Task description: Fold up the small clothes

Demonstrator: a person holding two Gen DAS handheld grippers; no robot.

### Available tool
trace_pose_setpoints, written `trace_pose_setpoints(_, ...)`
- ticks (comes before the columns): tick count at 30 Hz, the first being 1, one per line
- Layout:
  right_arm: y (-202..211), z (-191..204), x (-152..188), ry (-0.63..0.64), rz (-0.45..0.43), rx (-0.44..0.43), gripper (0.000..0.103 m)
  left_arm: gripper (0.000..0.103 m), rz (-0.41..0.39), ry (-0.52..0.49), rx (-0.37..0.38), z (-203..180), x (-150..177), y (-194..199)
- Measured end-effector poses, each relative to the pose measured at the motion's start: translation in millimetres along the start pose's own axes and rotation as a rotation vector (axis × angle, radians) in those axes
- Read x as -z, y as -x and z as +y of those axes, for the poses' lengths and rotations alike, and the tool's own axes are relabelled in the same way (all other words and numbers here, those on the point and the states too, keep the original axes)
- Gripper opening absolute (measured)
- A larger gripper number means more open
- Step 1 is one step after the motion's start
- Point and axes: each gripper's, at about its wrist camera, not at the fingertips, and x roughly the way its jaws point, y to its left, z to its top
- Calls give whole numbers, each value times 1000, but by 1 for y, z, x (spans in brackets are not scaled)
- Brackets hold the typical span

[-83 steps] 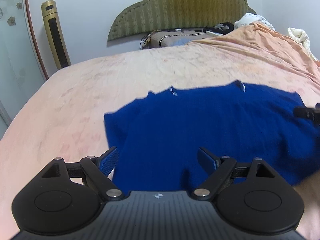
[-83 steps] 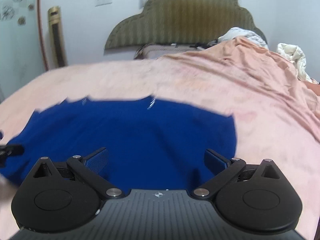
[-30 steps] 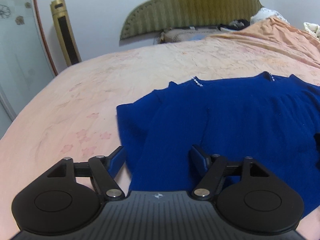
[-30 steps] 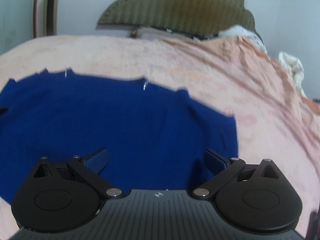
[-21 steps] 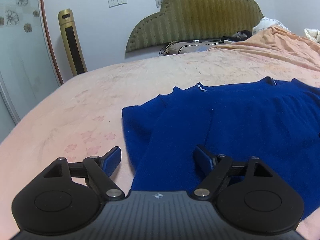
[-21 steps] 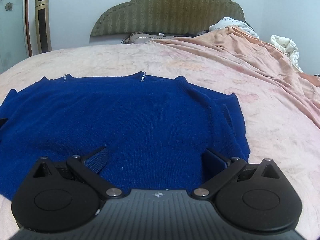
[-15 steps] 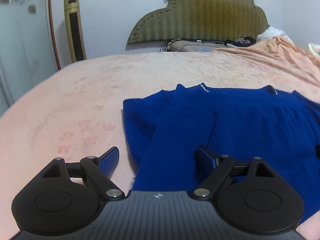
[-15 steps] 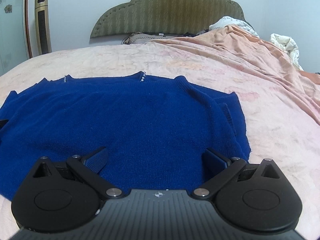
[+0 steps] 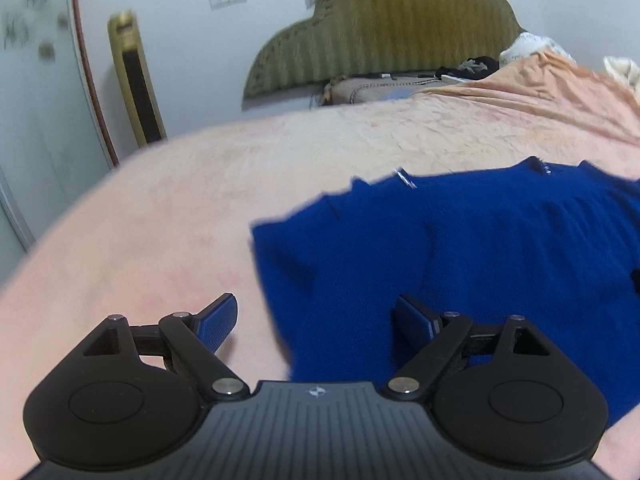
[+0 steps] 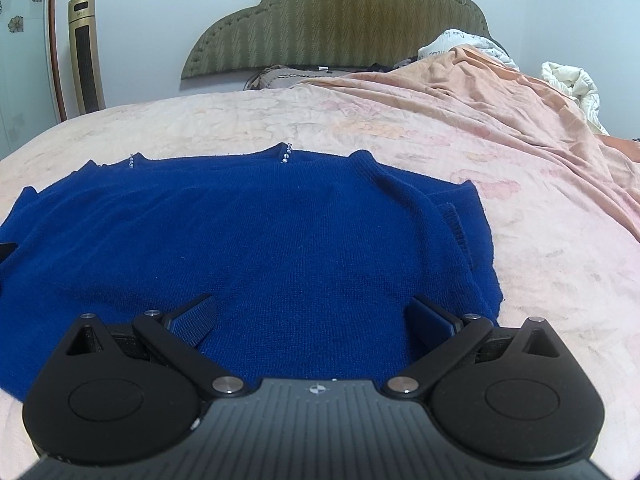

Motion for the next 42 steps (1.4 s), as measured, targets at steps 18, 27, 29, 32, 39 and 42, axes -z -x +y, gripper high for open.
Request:
trace_pose_setpoints(18, 82, 89, 7, 318, -154, -113, 102, 87, 241, 221, 308, 97, -20, -64)
trace_pose_setpoints(27, 95, 192, 68, 782, -183, -136, 102, 90, 290, 372, 582, 108, -34, -103)
trace_pose_setpoints(29, 91, 206, 68, 820, -215, -99, 102, 100, 289, 409, 638, 105, -37, -112)
trace_pose_setpoints(32, 75, 224, 61, 833, -241, -49, 102, 101, 284, 414, 666, 92, -46, -122)
trace_pose_setpoints(39, 41, 264, 39, 840, -265, -26, 90, 90, 305, 446, 659, 70, -69, -151)
trace_pose_setpoints(42, 38, 277, 42, 895, -278, -43, 63, 26, 329, 428, 572, 65, -77, -162)
